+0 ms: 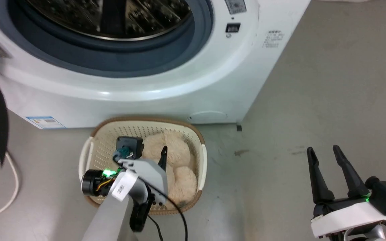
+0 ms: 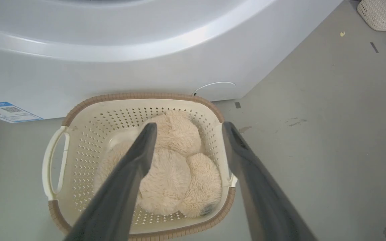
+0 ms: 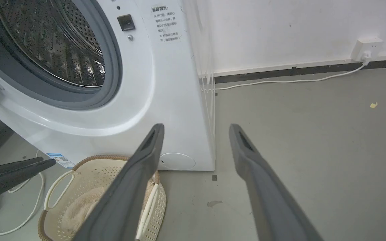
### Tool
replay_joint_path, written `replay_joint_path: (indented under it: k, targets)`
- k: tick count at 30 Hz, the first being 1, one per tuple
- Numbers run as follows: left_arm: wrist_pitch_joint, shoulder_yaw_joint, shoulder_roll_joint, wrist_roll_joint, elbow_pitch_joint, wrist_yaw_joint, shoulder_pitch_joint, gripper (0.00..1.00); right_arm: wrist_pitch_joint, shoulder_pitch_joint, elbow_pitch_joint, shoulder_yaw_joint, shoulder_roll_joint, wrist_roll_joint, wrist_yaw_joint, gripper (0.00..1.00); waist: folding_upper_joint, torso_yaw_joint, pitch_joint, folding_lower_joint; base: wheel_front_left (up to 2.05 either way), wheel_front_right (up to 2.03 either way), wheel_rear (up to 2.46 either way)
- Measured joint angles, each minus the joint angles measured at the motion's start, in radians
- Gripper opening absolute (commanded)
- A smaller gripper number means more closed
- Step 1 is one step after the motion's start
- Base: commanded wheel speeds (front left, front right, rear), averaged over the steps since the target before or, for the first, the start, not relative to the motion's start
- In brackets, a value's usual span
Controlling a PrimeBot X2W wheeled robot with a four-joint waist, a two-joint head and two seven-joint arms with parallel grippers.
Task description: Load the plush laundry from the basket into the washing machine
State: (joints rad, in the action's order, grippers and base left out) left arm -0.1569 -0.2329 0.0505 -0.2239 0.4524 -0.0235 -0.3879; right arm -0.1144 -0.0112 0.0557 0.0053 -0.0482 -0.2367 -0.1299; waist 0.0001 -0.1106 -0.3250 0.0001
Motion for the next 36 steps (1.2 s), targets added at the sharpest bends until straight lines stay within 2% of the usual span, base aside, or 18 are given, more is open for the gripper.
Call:
replay_joint_path:
  k: [16, 20, 28, 36]
  targets:
    - [-0.129, -0.071, 0.035, -0.062, 0.203, -0.057, -0.182, 1.00, -0.037, -0.015, 0.101, 0.001, 0.000, -0.068, 0.000, 1.00, 0.0000, -0.055, -0.194, 0.0000, 0.00, 0.00, 0.00]
    - [-0.156, -0.097, 0.041, -0.063, 0.241, -0.083, -0.229, 1.00, -0.046, -0.019, 0.128, 0.000, 0.000, -0.085, 0.000, 1.00, 0.0000, -0.061, -0.244, 0.0000, 0.00, 0.00, 0.00]
    - [-0.181, -0.145, 0.065, -0.068, 0.309, -0.162, -0.325, 1.00, -0.060, -0.018, 0.157, 0.001, 0.000, -0.114, 0.000, 1.00, 0.0000, -0.067, -0.338, 0.0000, 0.00, 0.00, 0.00]
    - [-0.222, -0.188, 0.072, -0.086, 0.368, -0.194, -0.419, 1.00, -0.077, -0.013, 0.183, 0.015, 0.000, -0.147, 0.000, 1.00, -0.0001, -0.071, -0.420, 0.0000, 0.00, 0.00, 0.00]
